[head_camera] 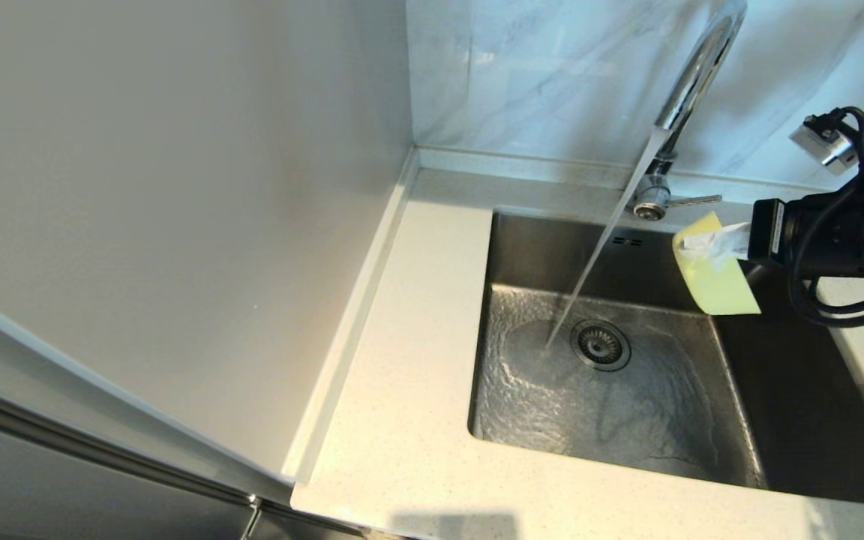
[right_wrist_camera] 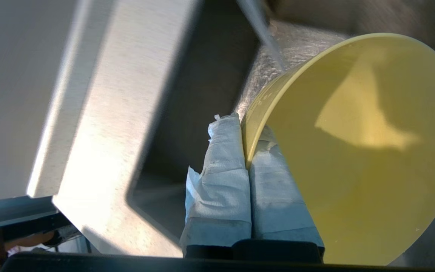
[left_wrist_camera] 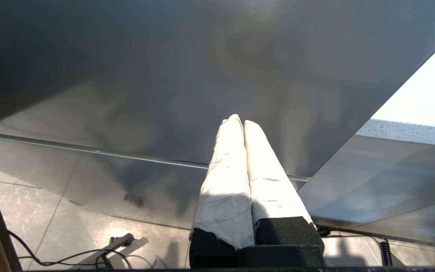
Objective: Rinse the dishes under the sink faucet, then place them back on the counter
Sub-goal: Rinse the bowl
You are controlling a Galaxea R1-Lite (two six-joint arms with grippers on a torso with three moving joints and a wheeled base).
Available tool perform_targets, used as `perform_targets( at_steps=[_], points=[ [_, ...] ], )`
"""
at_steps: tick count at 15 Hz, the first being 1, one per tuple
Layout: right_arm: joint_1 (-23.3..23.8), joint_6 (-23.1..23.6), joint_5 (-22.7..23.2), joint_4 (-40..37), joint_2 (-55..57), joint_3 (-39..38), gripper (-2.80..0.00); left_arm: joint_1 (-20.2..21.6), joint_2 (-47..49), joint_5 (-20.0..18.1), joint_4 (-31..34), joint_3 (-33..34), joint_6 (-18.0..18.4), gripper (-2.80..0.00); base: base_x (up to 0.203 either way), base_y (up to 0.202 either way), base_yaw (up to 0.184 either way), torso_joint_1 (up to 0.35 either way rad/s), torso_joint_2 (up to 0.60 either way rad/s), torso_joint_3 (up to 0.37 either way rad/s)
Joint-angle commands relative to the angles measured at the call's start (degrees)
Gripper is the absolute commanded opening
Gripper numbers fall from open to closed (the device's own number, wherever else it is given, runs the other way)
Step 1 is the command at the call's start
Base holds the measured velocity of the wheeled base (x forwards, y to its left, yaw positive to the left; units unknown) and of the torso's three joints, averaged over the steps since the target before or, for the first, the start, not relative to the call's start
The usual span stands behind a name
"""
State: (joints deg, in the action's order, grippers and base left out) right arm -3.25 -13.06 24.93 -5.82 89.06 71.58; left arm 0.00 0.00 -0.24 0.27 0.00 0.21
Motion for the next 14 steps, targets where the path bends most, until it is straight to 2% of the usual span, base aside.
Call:
perform_targets(
  at_steps=[1, 3, 5, 9, 14],
  points=[
    [-2.29, -0.02, 0.66, 9.55, -1.49, -4.58, -2.80, 0.00, 0.00, -0.02, 0.00, 0.00, -0.03, -2.80, 0.000, 0.000, 0.000, 0.000, 0.00, 0.000],
    [-6.22, -0.01, 1.08, 14.59, -1.66, -6.74, -2.80, 0.00, 0.00, -0.02, 0.00, 0.00, -0.03, -2.80, 0.000, 0.000, 0.000, 0.000, 0.00, 0.000],
    [-9.62, 0.04, 0.94, 15.42, -1.60, -6.99, -2.80, 0.00, 0.00, -0.02, 0.00, 0.00, -0.03, -2.80, 0.000, 0.000, 0.000, 0.000, 0.00, 0.000],
    [-10.63, 0.14, 0.73, 16.97, 0.31, -6.19, -2.80, 0.00, 0.00, -0.02, 0.00, 0.00, -0.03, -2.80, 0.000, 0.000, 0.000, 0.000, 0.00, 0.000],
    [-11.87, 0.31, -1.92, 20.23, 4.37, -6.03, -2.80, 0.00, 0.00, -0.02, 0.00, 0.00, -0.03, -2.80, 0.000, 0.000, 0.000, 0.000, 0.00, 0.000]
  ],
)
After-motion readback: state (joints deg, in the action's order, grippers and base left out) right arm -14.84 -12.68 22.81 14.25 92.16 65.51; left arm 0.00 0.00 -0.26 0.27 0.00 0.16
